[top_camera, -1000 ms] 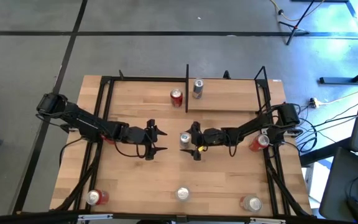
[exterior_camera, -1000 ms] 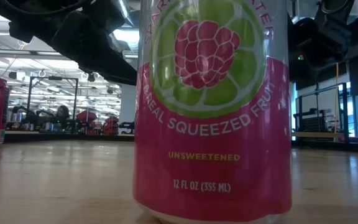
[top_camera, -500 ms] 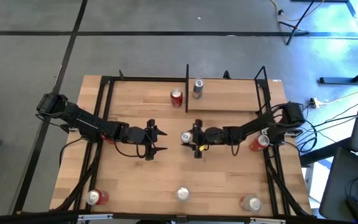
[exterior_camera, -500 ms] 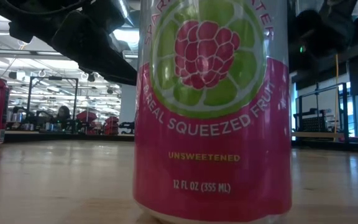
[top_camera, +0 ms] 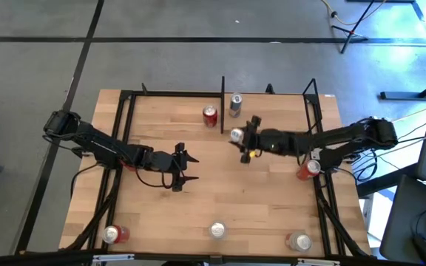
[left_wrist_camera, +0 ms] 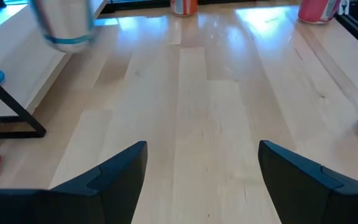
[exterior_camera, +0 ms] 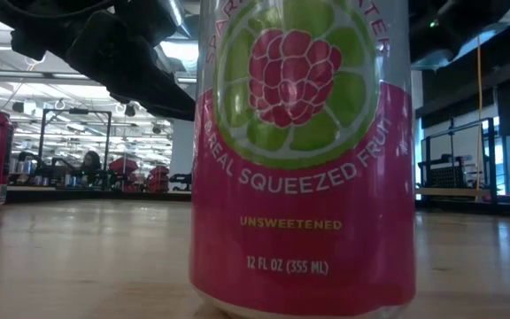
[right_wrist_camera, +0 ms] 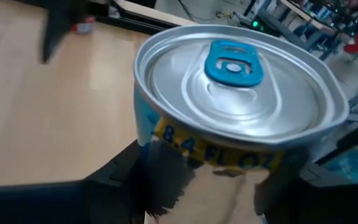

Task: Place canned beverage on shelf
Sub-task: Put the blue soda can on the shelf aligned with the other blue soda can

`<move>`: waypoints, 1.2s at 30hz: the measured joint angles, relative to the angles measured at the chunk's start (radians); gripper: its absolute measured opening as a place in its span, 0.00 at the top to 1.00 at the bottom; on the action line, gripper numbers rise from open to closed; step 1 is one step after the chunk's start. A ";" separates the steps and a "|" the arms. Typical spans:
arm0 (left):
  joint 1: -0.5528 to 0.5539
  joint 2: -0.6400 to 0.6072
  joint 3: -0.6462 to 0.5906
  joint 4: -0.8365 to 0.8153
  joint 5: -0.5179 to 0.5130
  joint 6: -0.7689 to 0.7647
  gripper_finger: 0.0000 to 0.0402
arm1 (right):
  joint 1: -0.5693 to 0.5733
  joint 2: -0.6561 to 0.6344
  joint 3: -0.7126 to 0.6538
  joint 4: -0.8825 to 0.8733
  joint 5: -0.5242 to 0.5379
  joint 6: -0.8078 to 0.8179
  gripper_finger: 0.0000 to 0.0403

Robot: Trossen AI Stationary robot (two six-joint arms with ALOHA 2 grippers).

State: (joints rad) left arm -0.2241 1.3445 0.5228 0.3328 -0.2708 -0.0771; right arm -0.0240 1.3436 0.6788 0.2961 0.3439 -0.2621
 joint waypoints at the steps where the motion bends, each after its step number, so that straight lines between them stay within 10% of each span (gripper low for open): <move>1: 0.000 0.000 0.000 0.001 0.000 0.000 0.28 | -0.029 -0.001 0.000 -0.003 -0.020 0.000 0.48; 17: 0.000 0.000 0.000 0.001 -0.001 0.000 0.28 | -0.326 0.138 0.000 0.127 -0.288 0.098 0.48; 36: 0.001 0.000 0.000 0.008 -0.001 0.001 0.28 | -0.379 0.245 0.002 0.226 -0.303 0.101 0.48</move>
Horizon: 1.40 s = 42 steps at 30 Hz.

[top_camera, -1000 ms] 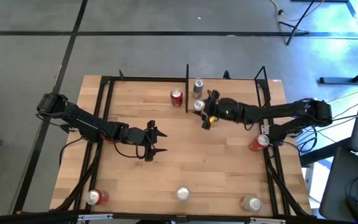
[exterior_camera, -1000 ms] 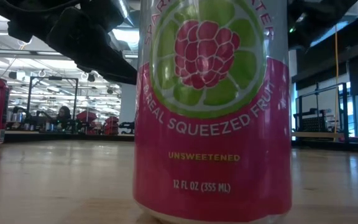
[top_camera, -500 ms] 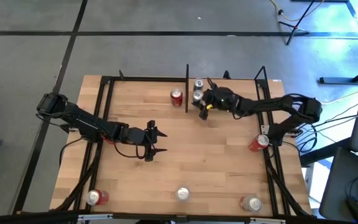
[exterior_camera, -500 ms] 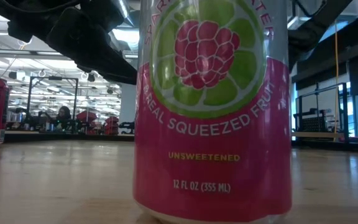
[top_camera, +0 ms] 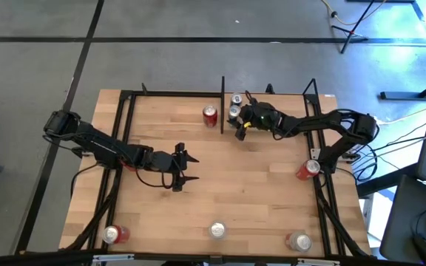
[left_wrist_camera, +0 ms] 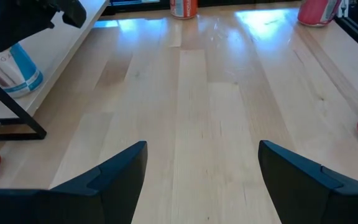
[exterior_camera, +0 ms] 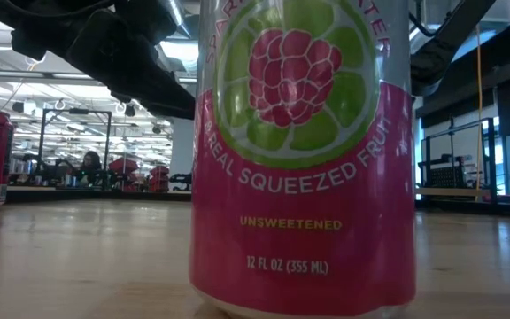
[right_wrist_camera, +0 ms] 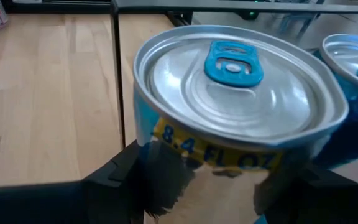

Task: Place canned beverage on shelf
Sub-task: Put the blue soda can on the shelf aligned with the other blue soda can, then put the red black soda can on the shelf

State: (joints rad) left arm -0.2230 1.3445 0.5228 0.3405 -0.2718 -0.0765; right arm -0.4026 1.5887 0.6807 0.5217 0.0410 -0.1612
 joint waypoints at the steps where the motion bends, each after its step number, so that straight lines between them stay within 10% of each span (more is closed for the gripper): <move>1: 0.000 0.000 0.000 0.000 0.000 0.000 0.28 | 0.000 0.000 0.000 0.001 0.000 0.000 0.48; 19: 0.000 0.000 0.000 0.002 0.000 0.000 0.28 | 0.003 -0.031 0.000 -0.006 0.052 -0.039 0.27; 42: -0.001 0.000 0.000 0.044 0.001 0.001 0.28 | 0.004 -0.419 -0.001 -0.249 -0.008 -0.051 0.26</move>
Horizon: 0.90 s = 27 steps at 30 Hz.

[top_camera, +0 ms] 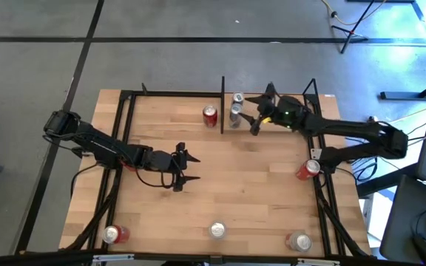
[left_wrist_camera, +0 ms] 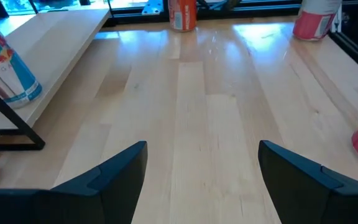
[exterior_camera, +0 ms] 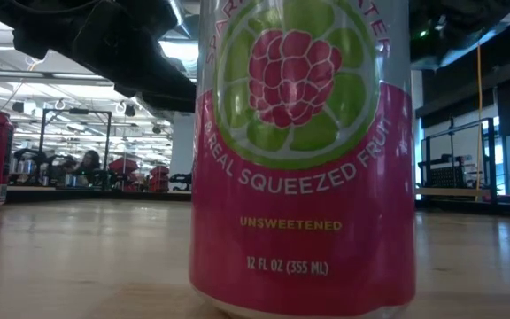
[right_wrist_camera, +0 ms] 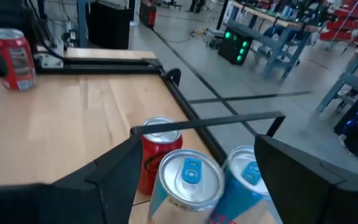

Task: Place canned beverage on shelf
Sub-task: Put the red black soda can on the shelf

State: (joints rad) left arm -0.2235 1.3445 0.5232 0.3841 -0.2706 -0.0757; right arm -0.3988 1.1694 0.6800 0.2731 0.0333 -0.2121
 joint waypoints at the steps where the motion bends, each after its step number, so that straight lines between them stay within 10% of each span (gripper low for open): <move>1: 0.000 0.000 0.000 0.006 -0.007 0.000 0.28 | 0.000 -0.025 0.000 -0.025 0.000 0.005 0.26; 9: 0.085 0.000 0.000 0.068 -0.264 -0.062 0.28 | 0.053 -0.089 0.000 -0.099 -0.083 0.047 0.26; 20: 0.299 0.000 0.000 0.113 -0.105 -0.027 0.27 | 0.192 -0.039 -0.083 0.079 -0.016 -0.063 0.26; 27: 0.444 0.000 0.058 0.120 -0.012 -0.021 0.09 | 0.189 -0.039 -0.108 0.115 0.052 -0.088 0.26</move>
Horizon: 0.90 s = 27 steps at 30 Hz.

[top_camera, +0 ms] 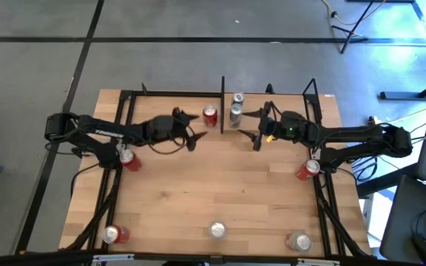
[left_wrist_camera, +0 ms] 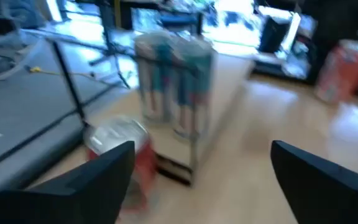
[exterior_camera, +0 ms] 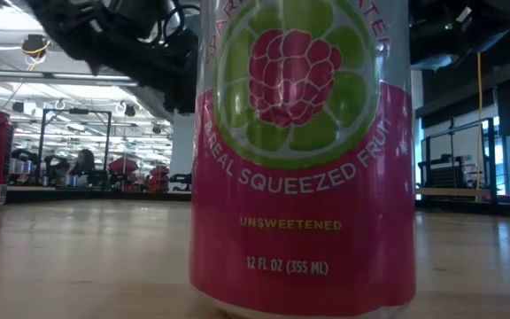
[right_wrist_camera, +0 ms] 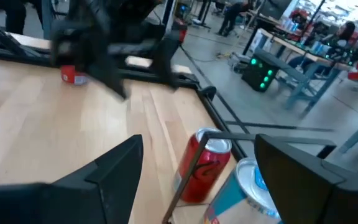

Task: Place canned beverage on shelf
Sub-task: Put the red black soda can on the shelf

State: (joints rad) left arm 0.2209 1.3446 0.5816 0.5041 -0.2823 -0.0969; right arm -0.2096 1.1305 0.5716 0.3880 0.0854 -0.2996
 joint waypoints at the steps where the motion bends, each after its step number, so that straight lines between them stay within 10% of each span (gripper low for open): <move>1: 0.019 0.004 0.017 0.000 0.001 0.003 0.06 | 0.000 0.000 0.000 -0.001 0.001 -0.007 0.26; 27: 0.179 0.383 0.252 -0.016 -0.089 -0.002 0.04 | 0.000 0.000 0.000 -0.002 0.001 -0.047 0.26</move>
State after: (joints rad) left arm 0.3995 1.7279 0.8341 0.4885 -0.3717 -0.0993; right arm -0.2094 1.1305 0.5716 0.3859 0.0864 -0.3464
